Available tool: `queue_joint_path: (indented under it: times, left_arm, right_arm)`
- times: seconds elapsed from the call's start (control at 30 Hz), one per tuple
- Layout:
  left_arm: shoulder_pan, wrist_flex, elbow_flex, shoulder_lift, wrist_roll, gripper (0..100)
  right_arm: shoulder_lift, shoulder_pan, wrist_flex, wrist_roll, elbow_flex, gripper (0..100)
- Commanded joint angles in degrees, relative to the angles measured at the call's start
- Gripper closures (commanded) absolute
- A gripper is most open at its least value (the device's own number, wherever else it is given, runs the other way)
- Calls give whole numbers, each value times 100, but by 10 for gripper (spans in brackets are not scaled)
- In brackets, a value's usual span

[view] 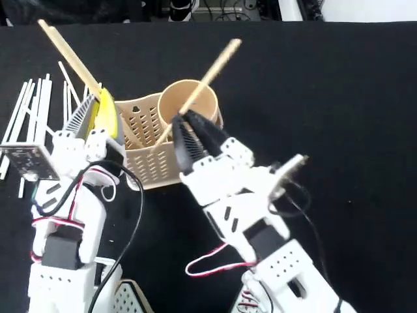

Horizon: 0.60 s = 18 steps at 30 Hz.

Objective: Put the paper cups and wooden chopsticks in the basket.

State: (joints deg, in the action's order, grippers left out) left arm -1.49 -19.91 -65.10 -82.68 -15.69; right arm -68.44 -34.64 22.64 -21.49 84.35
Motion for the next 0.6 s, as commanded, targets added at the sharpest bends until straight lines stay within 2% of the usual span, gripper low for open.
queue_joint_path:
  times: [0.0,0.13,0.27,0.4,0.57]
  left_arm:
    - [48,176,-101,-44,-44,971]
    - [242,185,-251,-44,-44,971]
    - [347,220,-295,-53,-44,971]
    - [382,185,-347,-53,-44,971]
    - [356,211,-593,-88,-44,971]
  right_arm:
    - [699,-185,343,0,-620,986]
    - [1385,-132,589,53,-1121,987]
    - [1604,-237,703,615,-1314,987]
    - [1332,-334,659,905,-1288,987]
    - [787,-334,703,897,-1200,987]
